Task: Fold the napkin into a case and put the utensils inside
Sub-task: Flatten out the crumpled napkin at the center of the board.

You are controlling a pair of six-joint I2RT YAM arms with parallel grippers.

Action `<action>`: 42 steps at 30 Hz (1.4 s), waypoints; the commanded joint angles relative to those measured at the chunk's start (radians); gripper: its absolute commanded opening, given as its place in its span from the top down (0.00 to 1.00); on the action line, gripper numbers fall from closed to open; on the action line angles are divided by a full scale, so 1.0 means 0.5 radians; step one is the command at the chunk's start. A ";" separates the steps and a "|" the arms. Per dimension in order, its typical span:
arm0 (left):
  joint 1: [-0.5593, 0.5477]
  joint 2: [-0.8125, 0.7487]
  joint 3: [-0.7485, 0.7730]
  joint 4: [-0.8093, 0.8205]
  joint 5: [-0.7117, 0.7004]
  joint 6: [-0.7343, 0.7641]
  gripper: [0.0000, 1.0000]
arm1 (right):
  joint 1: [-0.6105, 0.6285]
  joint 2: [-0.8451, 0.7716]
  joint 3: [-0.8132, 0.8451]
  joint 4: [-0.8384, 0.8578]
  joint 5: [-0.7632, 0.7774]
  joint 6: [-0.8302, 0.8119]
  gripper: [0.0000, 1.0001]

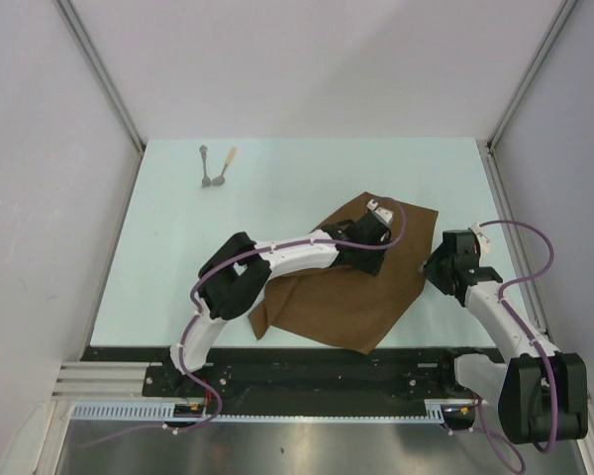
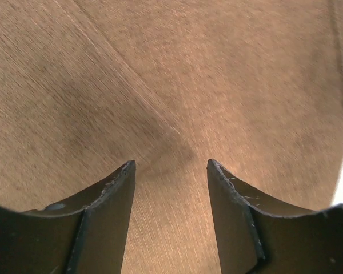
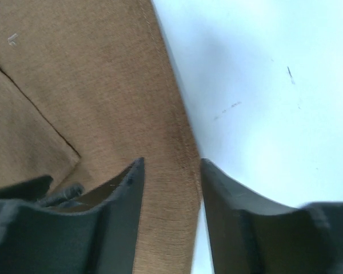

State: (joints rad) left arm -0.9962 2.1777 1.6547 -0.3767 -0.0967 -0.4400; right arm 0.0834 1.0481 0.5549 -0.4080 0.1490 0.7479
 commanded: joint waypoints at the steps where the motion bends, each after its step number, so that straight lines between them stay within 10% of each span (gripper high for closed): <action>1: -0.023 0.056 0.136 0.100 -0.129 0.018 0.44 | -0.007 -0.050 -0.048 0.046 -0.006 -0.023 0.58; 17: -0.060 0.201 0.234 0.100 -0.221 -0.007 0.58 | 0.017 -0.022 -0.091 0.163 -0.095 -0.035 0.72; 29: -0.057 0.225 0.247 0.069 -0.310 0.049 1.00 | 0.079 -0.022 -0.073 0.178 -0.071 -0.020 0.76; 42: 0.148 -0.198 0.057 0.161 -0.929 0.355 1.00 | 0.134 0.291 -0.057 0.435 -0.178 0.075 0.83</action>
State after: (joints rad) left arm -1.0096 2.2402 1.7317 -0.3553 -0.3763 -0.3557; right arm 0.1452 1.1687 0.5003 -0.2634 0.0643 0.7555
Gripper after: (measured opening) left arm 0.004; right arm 0.177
